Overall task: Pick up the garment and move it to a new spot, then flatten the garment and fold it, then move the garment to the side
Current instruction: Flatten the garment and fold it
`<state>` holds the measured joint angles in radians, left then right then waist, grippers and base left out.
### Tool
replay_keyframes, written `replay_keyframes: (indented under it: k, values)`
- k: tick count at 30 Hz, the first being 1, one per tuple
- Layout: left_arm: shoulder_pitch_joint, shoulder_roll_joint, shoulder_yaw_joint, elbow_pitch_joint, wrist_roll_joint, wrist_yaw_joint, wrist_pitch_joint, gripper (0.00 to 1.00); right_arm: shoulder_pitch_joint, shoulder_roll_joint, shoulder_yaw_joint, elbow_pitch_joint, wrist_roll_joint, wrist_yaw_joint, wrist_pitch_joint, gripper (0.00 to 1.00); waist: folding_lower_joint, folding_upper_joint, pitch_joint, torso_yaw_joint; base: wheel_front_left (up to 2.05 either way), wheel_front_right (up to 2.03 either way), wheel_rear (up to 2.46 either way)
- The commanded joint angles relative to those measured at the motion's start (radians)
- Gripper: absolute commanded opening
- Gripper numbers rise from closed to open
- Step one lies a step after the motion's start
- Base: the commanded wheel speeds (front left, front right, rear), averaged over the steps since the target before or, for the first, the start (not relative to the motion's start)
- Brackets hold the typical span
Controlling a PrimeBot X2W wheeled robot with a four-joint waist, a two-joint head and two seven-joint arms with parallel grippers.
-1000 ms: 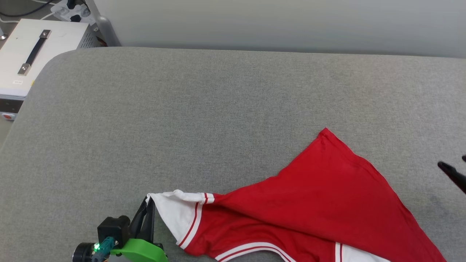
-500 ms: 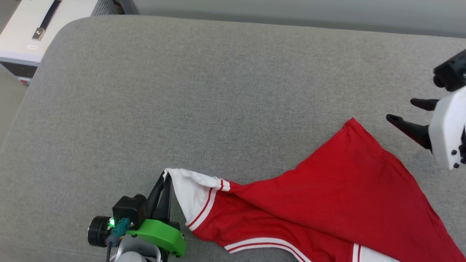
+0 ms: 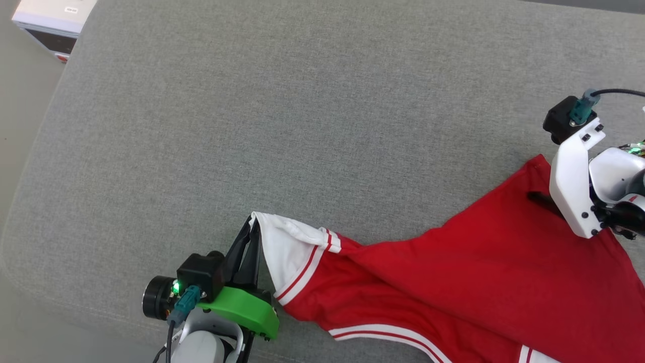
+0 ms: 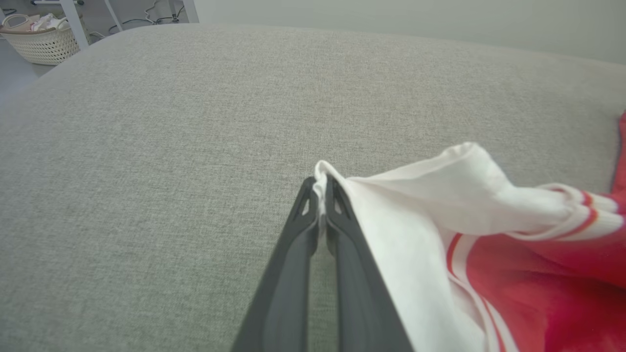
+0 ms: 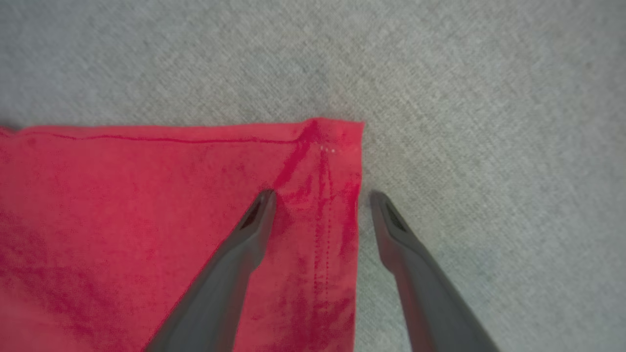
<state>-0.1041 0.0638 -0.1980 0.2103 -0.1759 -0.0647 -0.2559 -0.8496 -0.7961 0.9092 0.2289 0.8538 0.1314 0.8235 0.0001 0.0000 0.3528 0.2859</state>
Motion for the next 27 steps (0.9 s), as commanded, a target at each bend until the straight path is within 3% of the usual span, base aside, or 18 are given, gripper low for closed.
replay_keyframes:
  k: [1, 10, 12, 27]
  values:
    - [-0.013, -0.005, -0.002, -0.003, -0.004, 0.003, -0.006, 0.00, -0.012, 0.011, 0.020, 0.016, -0.009, -0.001, -0.019, 1.00, -0.0001, 0.0000, 0.017, 0.018, 0.00, 0.00, 0.00]
    - [-0.018, -0.011, -0.006, 0.009, -0.005, 0.006, -0.006, 0.00, -0.011, 0.044, 0.185, 0.135, 0.026, -0.001, -0.097, 1.00, -0.0001, 0.0000, 0.015, 0.019, 0.00, 0.00, 0.00]
    - [-0.015, -0.011, -0.002, 0.012, -0.003, 0.007, -0.006, 0.00, -0.026, 0.047, 0.201, 0.143, 0.036, -0.001, -0.121, 0.00, -0.0001, 0.0000, 0.008, 0.012, 0.00, 0.00, 0.00]
    - [0.027, 0.035, 0.060, -0.012, 0.019, 0.002, -0.006, 0.00, -0.089, 0.074, 0.225, 0.126, 0.114, -0.001, -0.394, 0.00, -0.0001, 0.0000, -0.138, -0.091, 0.00, 0.00, 0.00]
